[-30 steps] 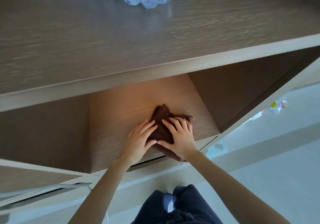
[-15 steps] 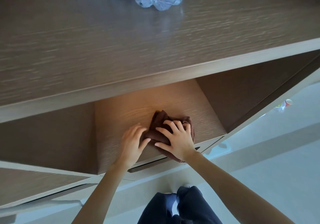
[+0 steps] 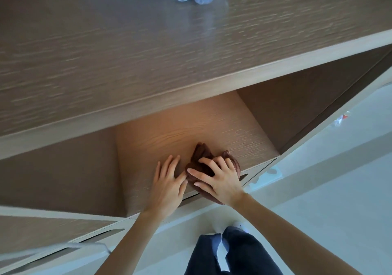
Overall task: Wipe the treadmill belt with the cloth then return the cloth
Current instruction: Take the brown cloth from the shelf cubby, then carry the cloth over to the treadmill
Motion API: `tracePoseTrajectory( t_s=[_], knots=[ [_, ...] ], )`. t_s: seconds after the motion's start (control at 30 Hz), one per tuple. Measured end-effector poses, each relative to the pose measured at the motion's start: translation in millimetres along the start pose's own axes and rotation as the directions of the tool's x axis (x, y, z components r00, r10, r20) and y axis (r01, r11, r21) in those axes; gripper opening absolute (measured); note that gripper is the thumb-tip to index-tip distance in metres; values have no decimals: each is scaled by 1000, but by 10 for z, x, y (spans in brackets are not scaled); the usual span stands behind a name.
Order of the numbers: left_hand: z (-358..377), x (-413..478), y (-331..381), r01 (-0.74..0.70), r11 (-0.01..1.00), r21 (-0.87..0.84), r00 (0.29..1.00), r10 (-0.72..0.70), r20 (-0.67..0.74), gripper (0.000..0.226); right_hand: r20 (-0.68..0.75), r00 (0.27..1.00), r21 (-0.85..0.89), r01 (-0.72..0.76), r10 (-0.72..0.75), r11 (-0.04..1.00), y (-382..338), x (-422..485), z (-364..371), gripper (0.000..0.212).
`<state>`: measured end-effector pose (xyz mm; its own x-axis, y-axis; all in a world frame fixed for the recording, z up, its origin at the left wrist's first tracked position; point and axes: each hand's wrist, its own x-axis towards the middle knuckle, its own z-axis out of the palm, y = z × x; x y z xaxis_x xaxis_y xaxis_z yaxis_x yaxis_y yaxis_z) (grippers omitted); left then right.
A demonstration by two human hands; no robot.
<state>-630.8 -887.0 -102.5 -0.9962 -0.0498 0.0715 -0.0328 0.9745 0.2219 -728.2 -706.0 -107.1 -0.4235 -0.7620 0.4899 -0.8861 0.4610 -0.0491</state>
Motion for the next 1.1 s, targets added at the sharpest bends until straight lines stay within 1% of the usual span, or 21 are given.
tracePoseTrajectory(
  t_s=[0.13,0.23,0.3,0.37,0.47,0.5,0.53,0.6,0.63,0.7,0.83,0.93,1.1],
  knots=[
    [-68,1,-18,-22,999,28,996,20,88,44,-49,998,53,36,-34,998,68,152,-45,22],
    [-162,10,-14,3,1000,7,994,-4,111,52,-49,997,82,68,-64,994,136,215,-104,21],
    [-197,-5,11,-18,1000,-18,993,20,119,55,-45,998,74,45,-42,996,212,130,-187,21],
    [-216,-9,72,-51,999,-6,989,51,137,56,-44,999,45,-10,12,999,328,-69,-324,20],
    [-245,17,230,-30,999,36,983,23,183,56,-37,993,-20,-117,116,993,505,-474,-612,20],
    [-251,55,325,-54,997,52,977,41,210,57,-41,985,-44,-170,168,985,559,-635,-731,20],
    [-252,97,439,-103,992,67,971,86,223,57,-51,974,-65,-224,221,972,609,-801,-853,20],
    [-272,198,742,-240,968,68,952,221,214,56,-75,943,-102,-331,324,938,685,-1138,-1108,21],
    [-280,253,925,-308,950,51,934,291,205,56,-85,923,-121,-384,375,916,709,-1308,-1240,22],
    [-261,372,1334,-442,897,11,878,430,208,56,-110,871,-158,-491,479,857,720,-1646,-1500,23],
    [-107,456,2240,-654,756,-24,731,640,238,53,-177,717,-199,-697,674,689,625,-2391,-1957,22],
    [67,375,2941,-744,662,-92,620,735,276,53,-220,592,-232,-804,775,548,471,-2997,-2255,23],
    [302,132,4068,-830,532,-171,481,836,265,52,-298,383,-246,-916,874,318,161,-3935,-2744,22]
  ],
)
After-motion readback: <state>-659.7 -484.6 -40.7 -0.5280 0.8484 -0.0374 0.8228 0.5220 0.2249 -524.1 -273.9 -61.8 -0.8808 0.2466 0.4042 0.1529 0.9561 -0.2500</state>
